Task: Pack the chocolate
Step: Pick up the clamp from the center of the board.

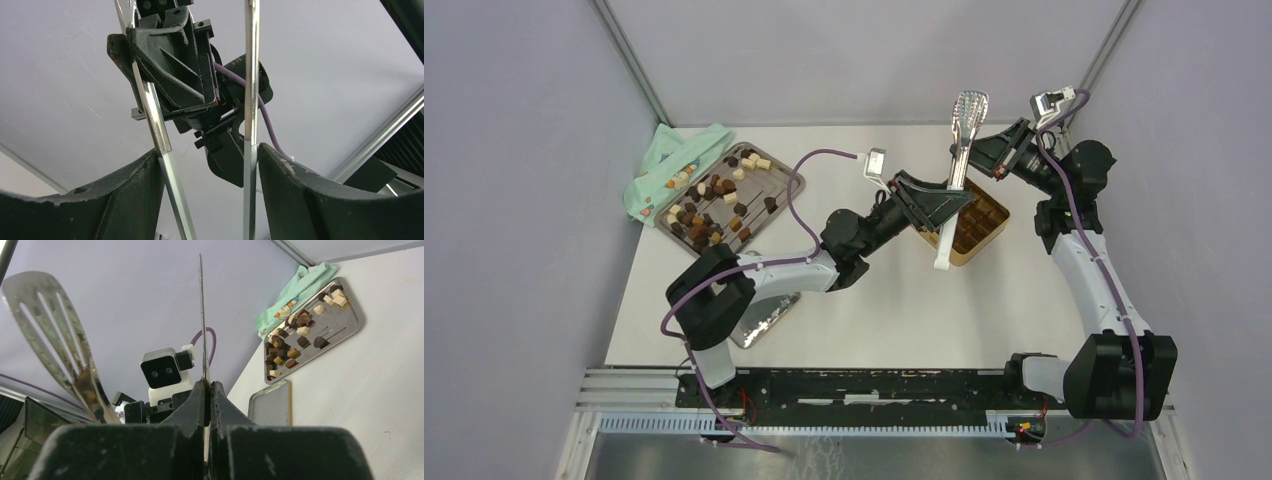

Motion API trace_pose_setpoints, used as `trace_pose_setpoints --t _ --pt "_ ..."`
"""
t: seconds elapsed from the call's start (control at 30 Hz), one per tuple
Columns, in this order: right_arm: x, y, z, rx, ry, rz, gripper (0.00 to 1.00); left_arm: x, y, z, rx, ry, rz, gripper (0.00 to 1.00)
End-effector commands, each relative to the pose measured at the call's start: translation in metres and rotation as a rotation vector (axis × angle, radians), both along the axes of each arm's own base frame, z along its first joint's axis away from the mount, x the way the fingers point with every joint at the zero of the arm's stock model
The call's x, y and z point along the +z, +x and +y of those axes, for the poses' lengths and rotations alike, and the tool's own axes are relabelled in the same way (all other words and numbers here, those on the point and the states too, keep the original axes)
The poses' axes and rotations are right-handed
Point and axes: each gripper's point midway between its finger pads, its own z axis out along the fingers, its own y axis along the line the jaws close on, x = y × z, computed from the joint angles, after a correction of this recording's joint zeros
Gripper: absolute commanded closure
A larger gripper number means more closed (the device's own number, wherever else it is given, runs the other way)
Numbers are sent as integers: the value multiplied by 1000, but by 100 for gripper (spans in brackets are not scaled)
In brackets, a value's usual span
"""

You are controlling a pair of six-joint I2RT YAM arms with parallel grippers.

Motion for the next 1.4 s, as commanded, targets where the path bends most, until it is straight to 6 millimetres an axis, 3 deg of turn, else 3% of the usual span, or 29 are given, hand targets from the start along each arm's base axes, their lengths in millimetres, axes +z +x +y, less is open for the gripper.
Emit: trace_pose_setpoints --t 0.0,0.23,0.6,0.73,0.8,0.9,1.1,1.37 --pt "12 -2 -2 -20 14 -56 100 36 -12 11 -17 -134 -61 26" --pt "17 0 -2 -22 16 -76 100 28 -17 11 -20 -111 -54 23" --pt "25 2 -5 -29 15 -103 100 16 -19 14 -24 -83 -32 27" --pt "21 1 -5 -29 12 -96 100 20 -18 14 -17 -89 -38 31" --pt "18 1 -5 -28 11 -93 100 21 -19 13 -23 -92 -42 39" --pt "18 0 -5 -25 2 -104 92 22 -19 13 -26 -94 -40 50" --pt "16 -4 -10 -15 -51 -184 58 23 -12 29 18 -88 -37 61" --pt "1 -19 -29 23 -195 -333 47 18 -2 61 68 -51 -6 55"
